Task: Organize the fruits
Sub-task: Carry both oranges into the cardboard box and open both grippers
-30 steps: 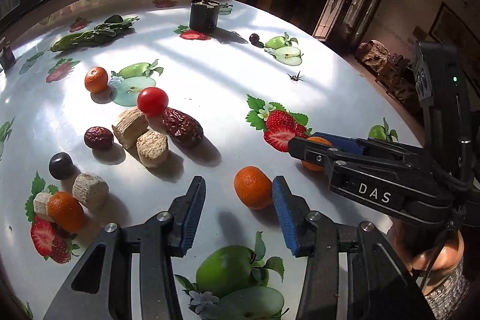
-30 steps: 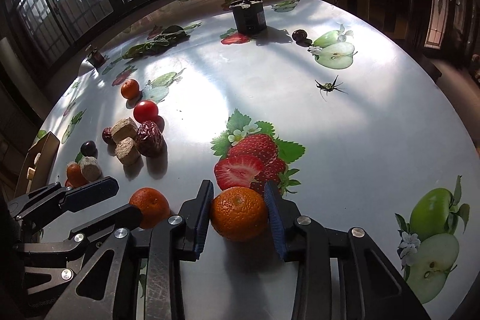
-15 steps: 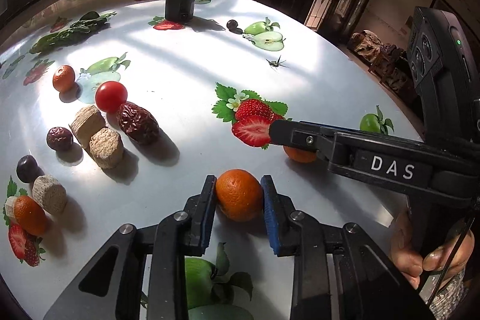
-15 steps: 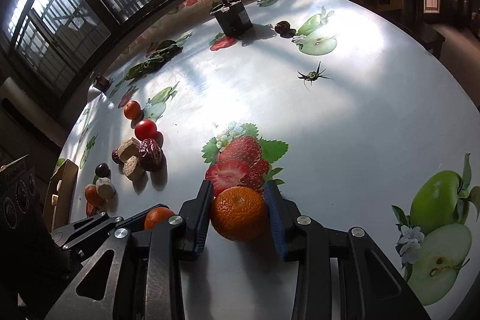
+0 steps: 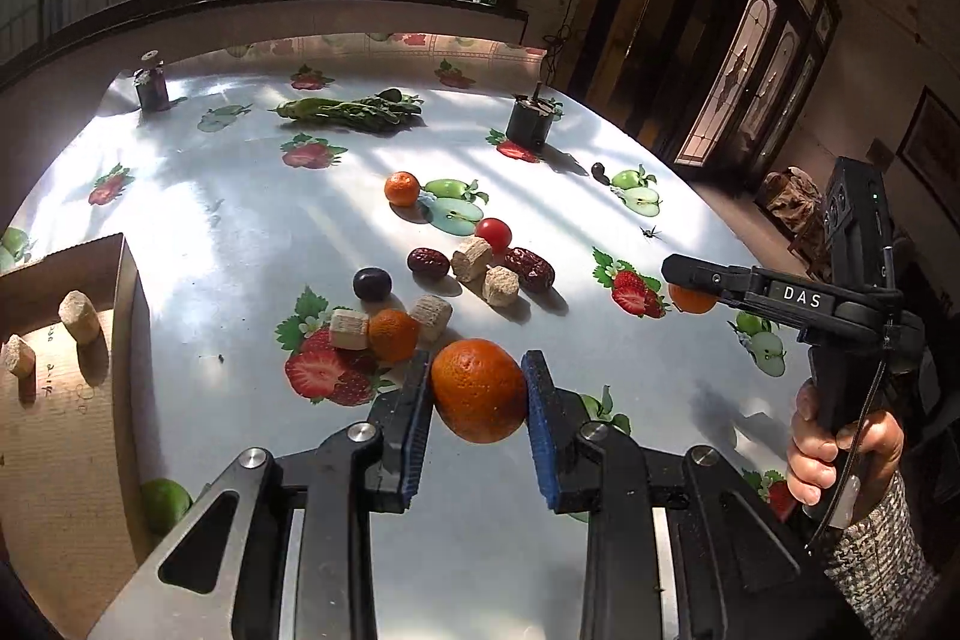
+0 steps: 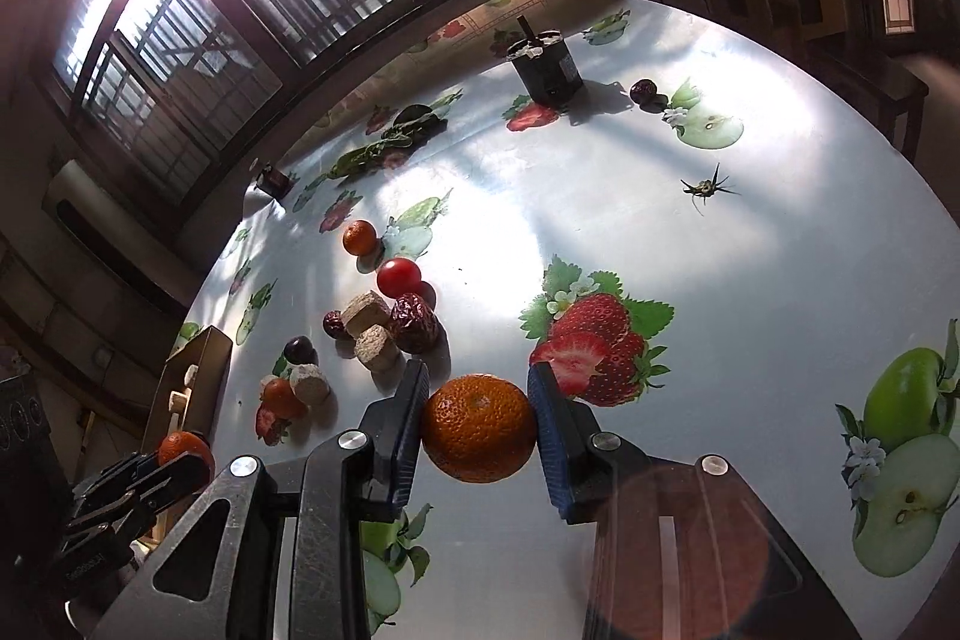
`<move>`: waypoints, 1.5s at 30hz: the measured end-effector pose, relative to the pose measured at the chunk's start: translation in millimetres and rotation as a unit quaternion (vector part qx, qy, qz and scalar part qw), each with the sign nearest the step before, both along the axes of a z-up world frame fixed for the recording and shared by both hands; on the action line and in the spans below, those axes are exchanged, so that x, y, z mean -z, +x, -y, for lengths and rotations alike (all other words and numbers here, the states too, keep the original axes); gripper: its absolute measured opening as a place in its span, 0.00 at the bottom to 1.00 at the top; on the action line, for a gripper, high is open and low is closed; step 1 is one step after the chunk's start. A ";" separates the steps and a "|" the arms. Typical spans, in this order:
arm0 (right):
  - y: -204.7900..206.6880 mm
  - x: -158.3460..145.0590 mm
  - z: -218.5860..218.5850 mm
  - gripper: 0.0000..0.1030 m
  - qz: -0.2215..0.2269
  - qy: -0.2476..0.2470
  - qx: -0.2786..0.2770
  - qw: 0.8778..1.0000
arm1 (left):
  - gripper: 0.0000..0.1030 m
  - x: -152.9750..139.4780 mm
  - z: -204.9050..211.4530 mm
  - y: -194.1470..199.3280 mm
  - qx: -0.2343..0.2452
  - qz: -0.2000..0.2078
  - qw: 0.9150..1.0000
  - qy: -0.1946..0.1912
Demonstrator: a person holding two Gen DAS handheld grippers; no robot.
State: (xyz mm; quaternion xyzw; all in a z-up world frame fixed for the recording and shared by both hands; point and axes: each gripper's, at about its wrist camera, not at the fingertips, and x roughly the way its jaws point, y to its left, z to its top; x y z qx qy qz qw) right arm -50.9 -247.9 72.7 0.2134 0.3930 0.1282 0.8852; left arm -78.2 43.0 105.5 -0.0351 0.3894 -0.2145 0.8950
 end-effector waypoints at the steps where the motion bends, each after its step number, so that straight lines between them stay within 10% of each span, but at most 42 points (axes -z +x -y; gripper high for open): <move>1: -2.0 -10.8 -12.7 0.36 0.008 -0.008 -0.011 1.000 | 0.28 -4.6 -19.4 -2.5 -0.016 0.002 1.000 -0.001; 10: 22.7 -53.3 -173.0 0.36 0.012 -0.020 -0.163 0.986 | 0.28 -2.9 -187.8 4.9 -0.186 -0.025 0.981 0.051; 22: 73.7 12.2 -380.6 0.37 -0.056 -0.051 -0.288 0.955 | 0.28 65.9 -277.9 59.4 -0.265 -0.152 0.951 0.038; 31: 84.1 40.6 -420.8 0.37 -0.062 -0.091 -0.300 0.948 | 0.30 77.8 -285.9 77.2 -0.286 -0.160 0.944 0.034; 36: 83.1 39.9 -426.6 0.39 -0.047 -0.107 -0.300 0.947 | 0.49 79.2 -291.4 76.1 -0.300 -0.145 0.943 0.014; 45: 64.0 1.6 -384.3 0.45 0.002 -0.082 -0.276 0.958 | 0.56 81.7 -277.8 70.9 -0.273 -0.140 0.947 0.091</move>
